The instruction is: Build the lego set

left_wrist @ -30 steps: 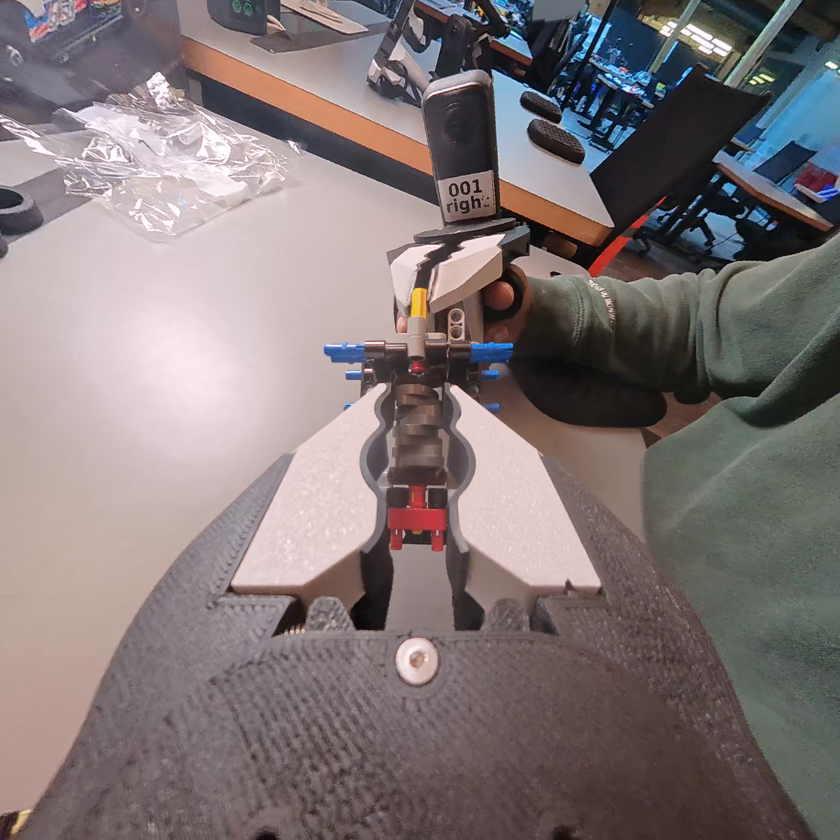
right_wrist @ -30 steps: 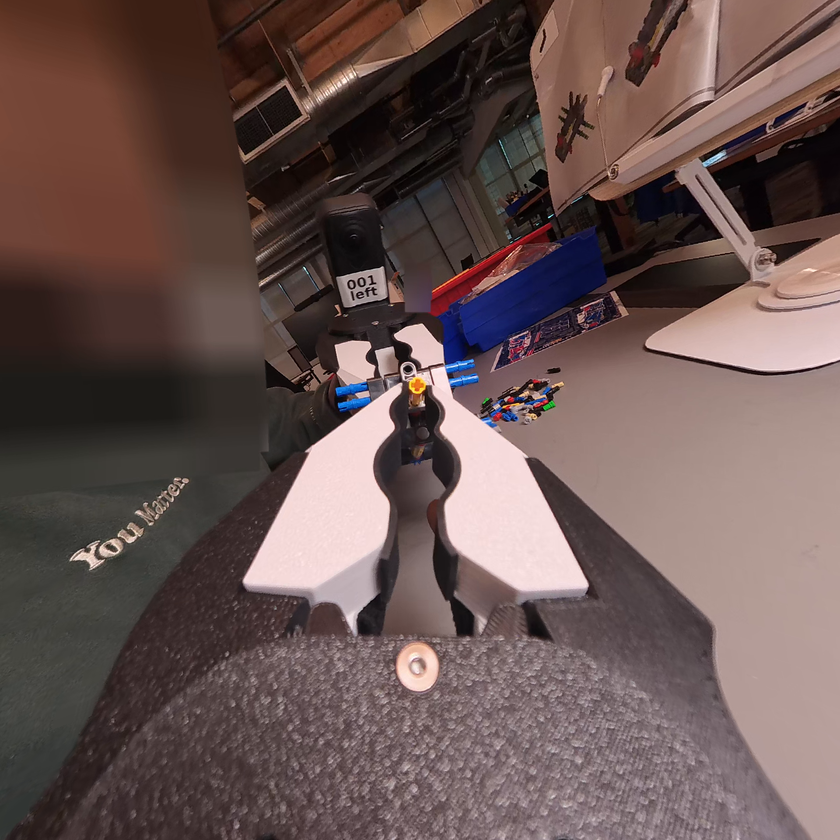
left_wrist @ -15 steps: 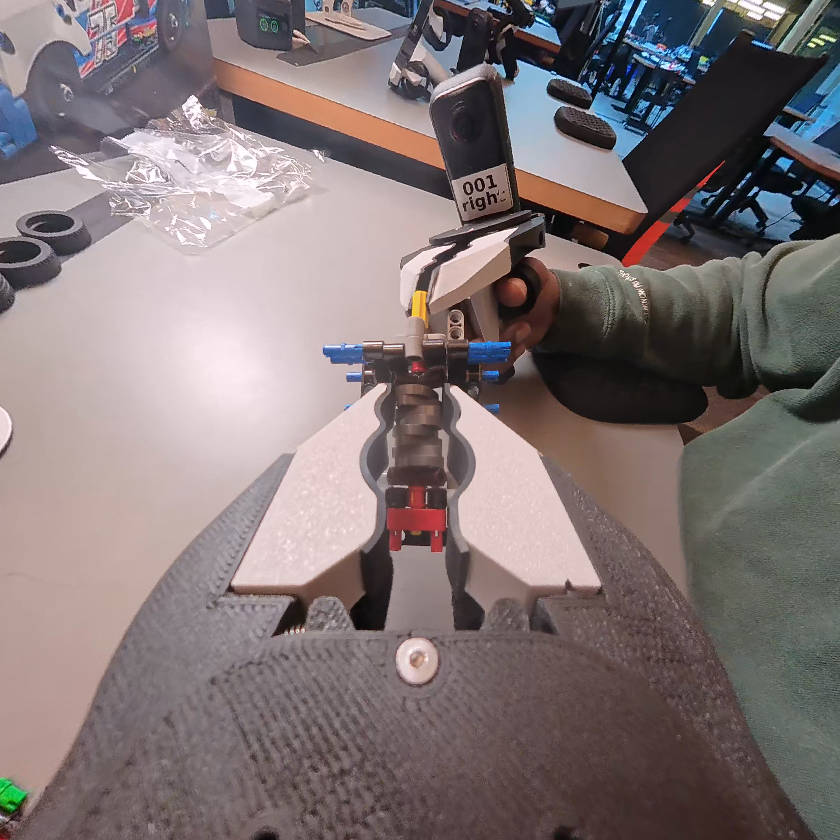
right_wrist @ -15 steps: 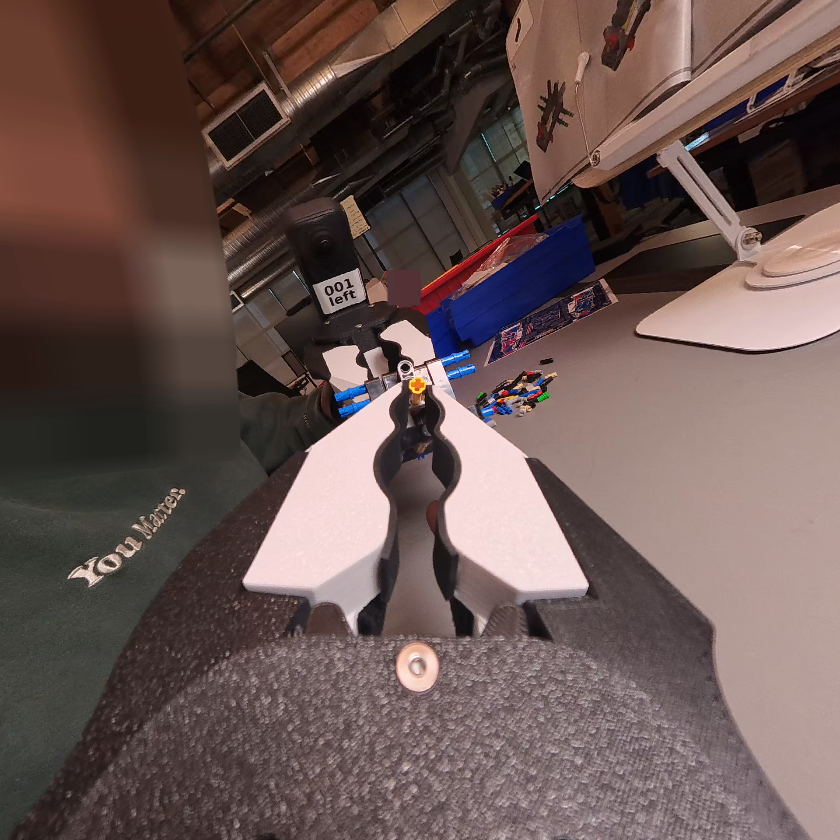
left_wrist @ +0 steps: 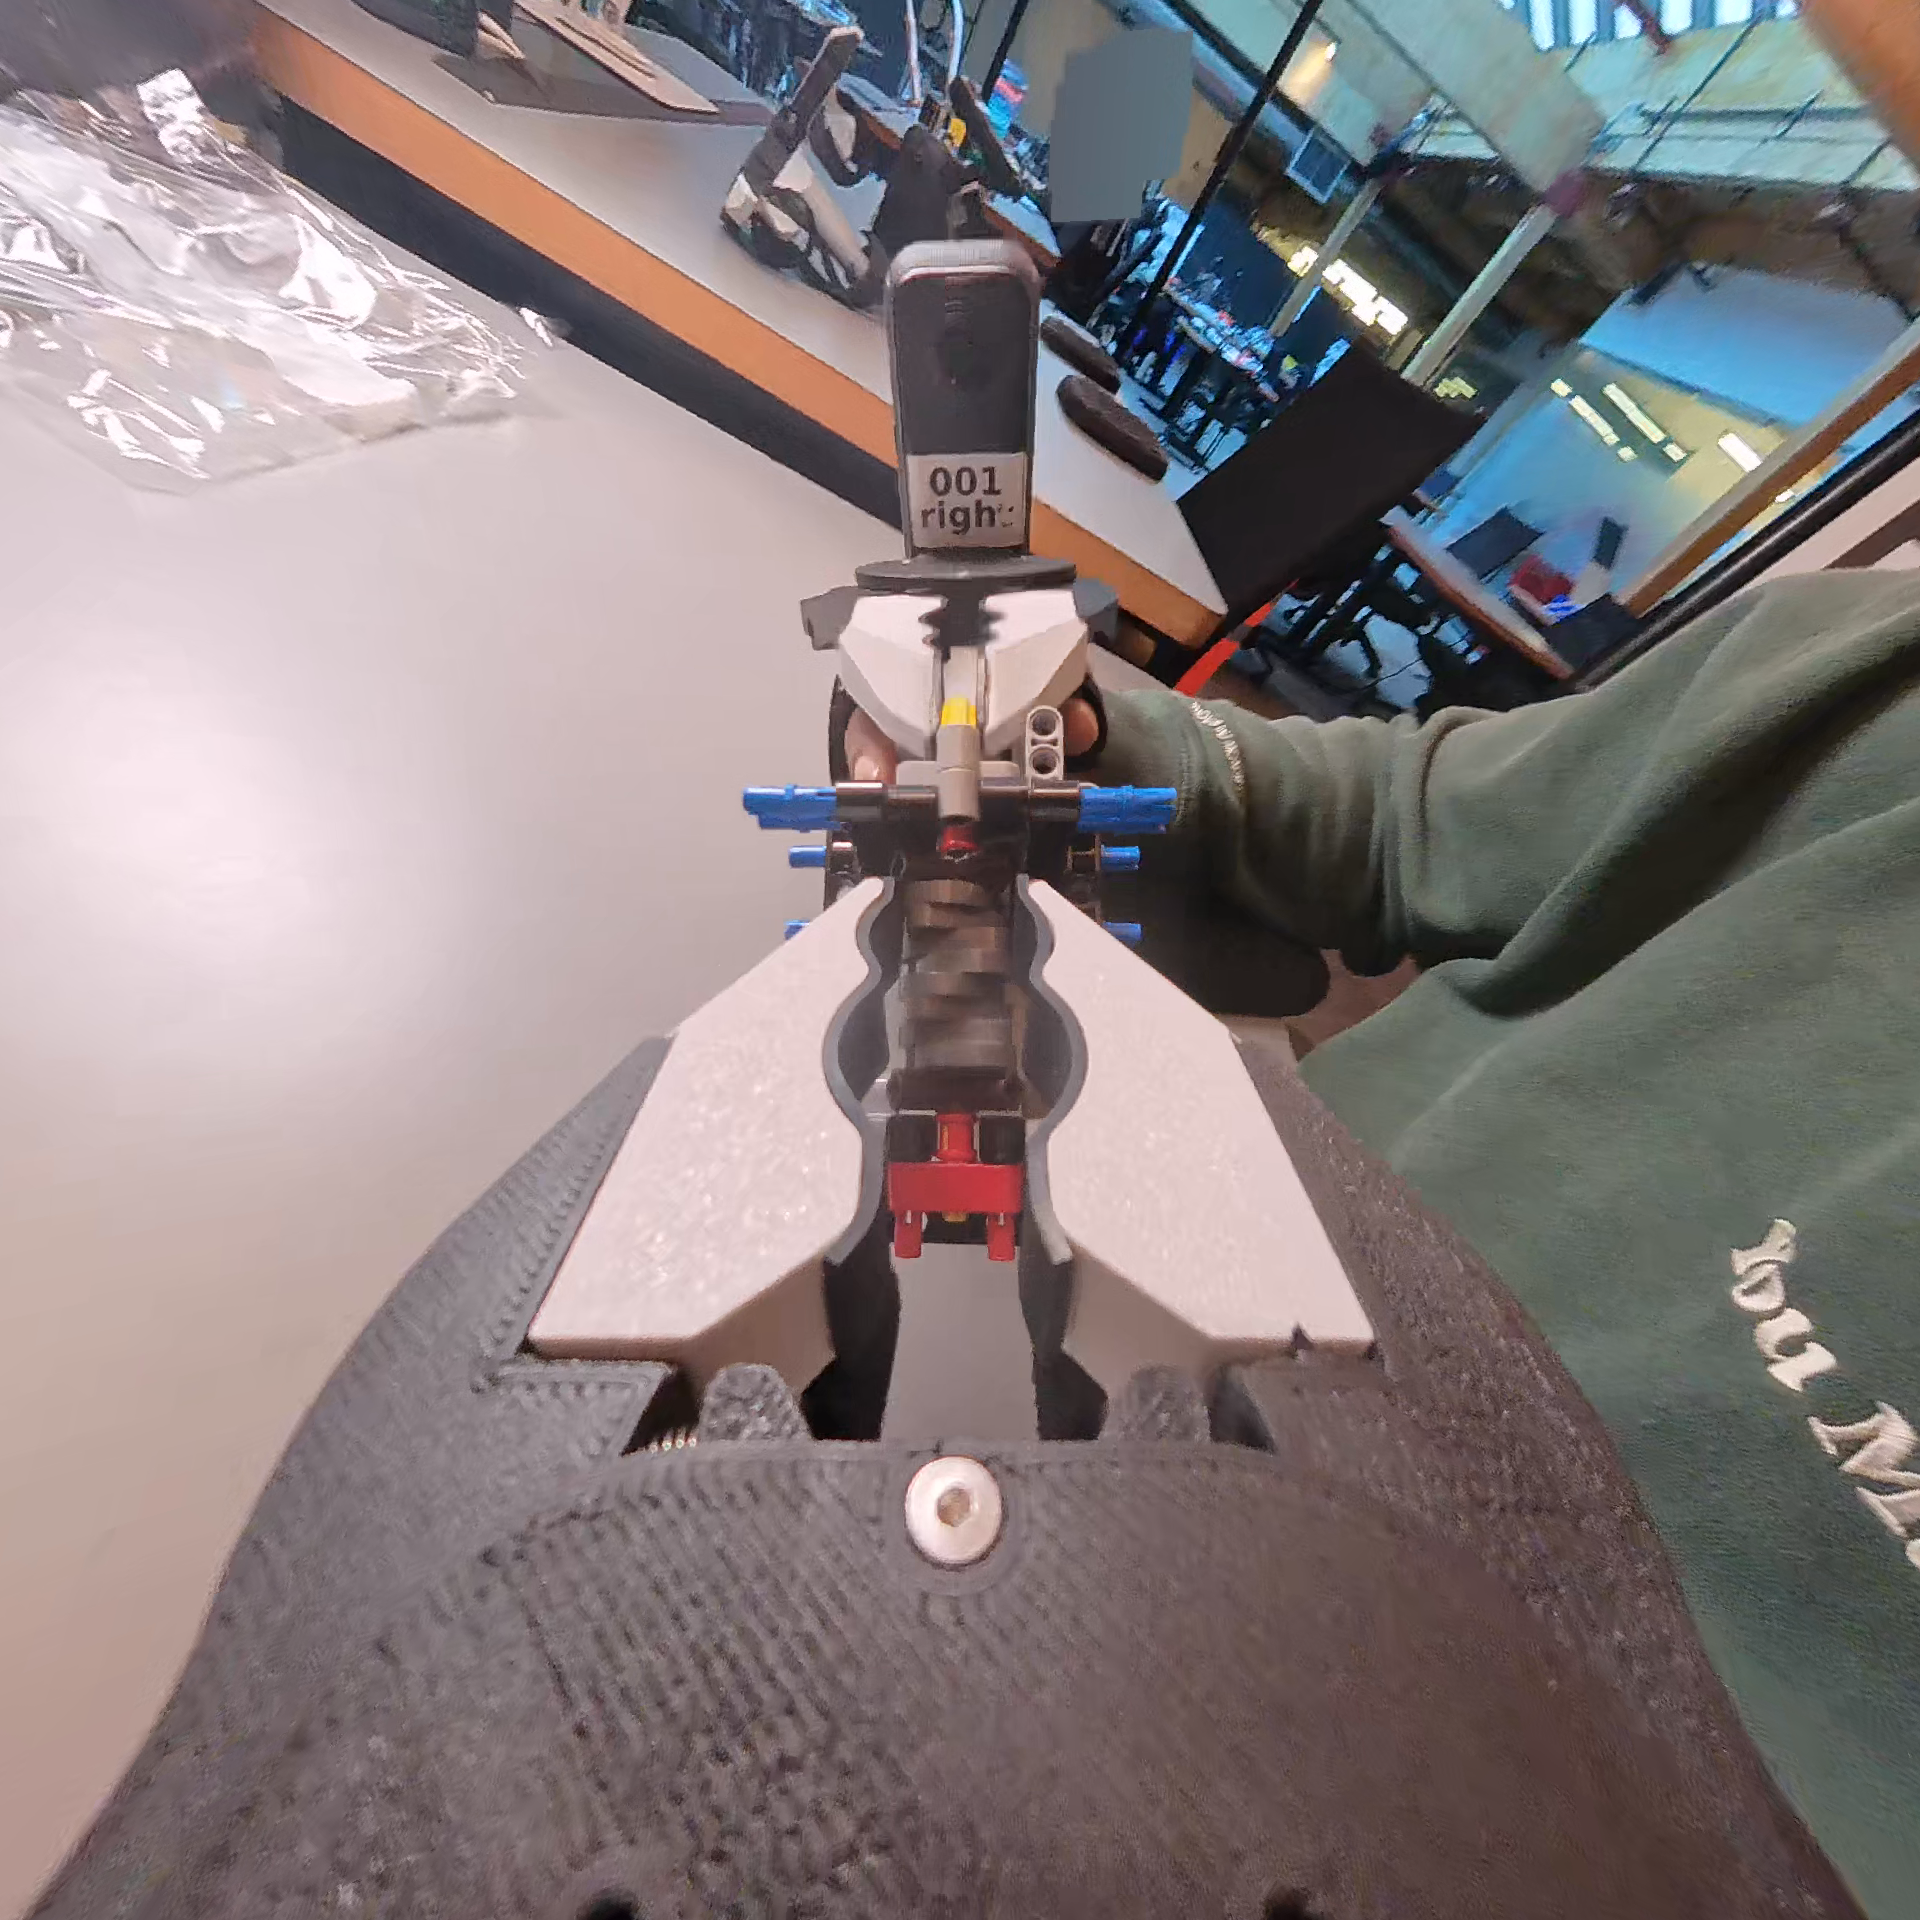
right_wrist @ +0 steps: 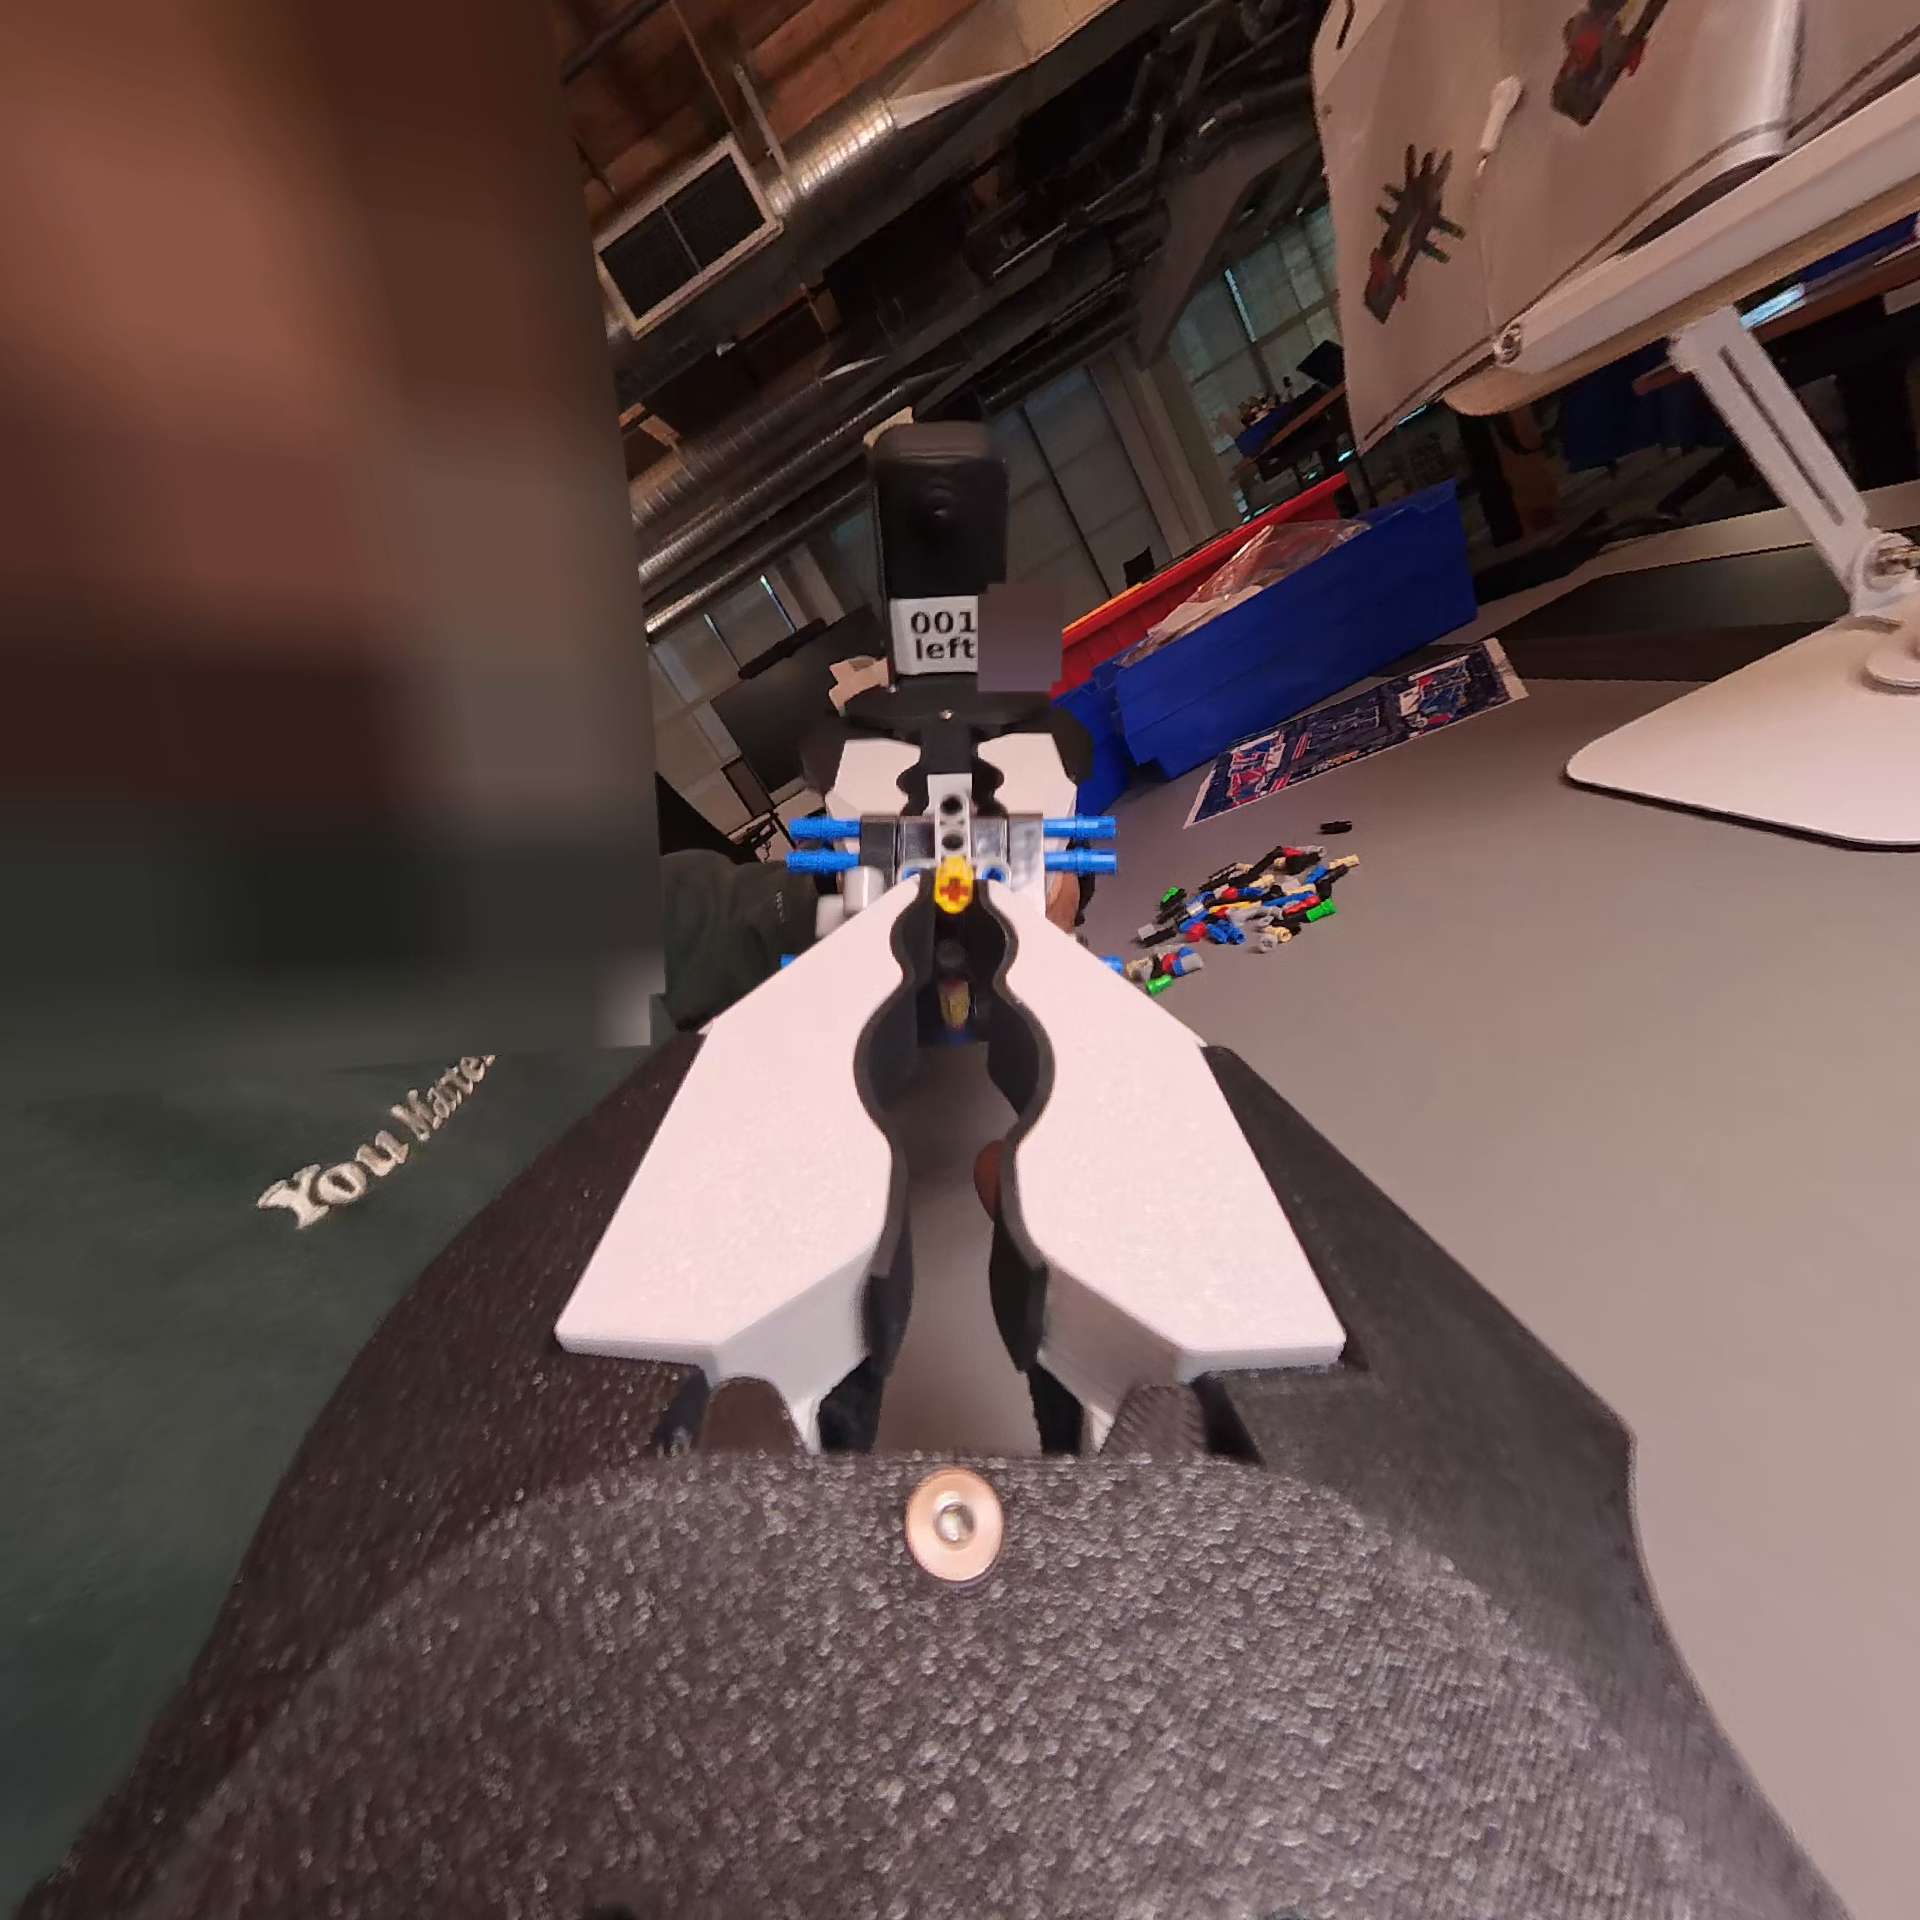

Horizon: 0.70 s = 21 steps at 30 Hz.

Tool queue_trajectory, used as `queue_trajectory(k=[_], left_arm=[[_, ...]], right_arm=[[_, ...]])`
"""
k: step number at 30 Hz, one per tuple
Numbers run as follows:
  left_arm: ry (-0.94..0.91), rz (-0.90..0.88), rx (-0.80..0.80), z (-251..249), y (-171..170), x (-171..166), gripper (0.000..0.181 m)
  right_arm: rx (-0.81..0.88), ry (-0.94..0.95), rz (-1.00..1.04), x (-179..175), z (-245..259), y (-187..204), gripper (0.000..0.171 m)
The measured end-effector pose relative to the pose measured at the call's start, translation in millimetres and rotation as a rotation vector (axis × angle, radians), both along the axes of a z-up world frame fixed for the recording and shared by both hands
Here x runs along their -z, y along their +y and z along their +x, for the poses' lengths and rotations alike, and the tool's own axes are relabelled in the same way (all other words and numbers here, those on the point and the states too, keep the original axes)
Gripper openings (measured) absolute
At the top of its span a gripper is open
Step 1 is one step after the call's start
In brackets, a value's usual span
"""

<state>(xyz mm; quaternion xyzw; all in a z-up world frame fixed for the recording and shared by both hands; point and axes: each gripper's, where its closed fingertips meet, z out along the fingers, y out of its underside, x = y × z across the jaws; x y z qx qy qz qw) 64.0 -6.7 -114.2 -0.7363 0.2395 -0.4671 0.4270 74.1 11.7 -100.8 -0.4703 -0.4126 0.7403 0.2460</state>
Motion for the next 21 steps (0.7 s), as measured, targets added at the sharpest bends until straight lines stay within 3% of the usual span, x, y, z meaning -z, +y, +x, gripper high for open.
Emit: queue_trajectory(k=[3, 6, 21], left_arm=[[0.002, -0.01, 0.015, -1, -1, -2, 0.018], [0.026, 0.03, 0.014, -4, -2, -9, 0.018], [0.152, 0.031, 0.097, 1, -11, 10, 0.018]], right_arm=[[0.011, -0.003, 0.067, 2, -2, -5, 0.004], [0.0, 0.065, 0.006, -15, 1, -3, 0.005], [-0.043, -0.057, 0.21, 8, 4, -14, 0.004]])
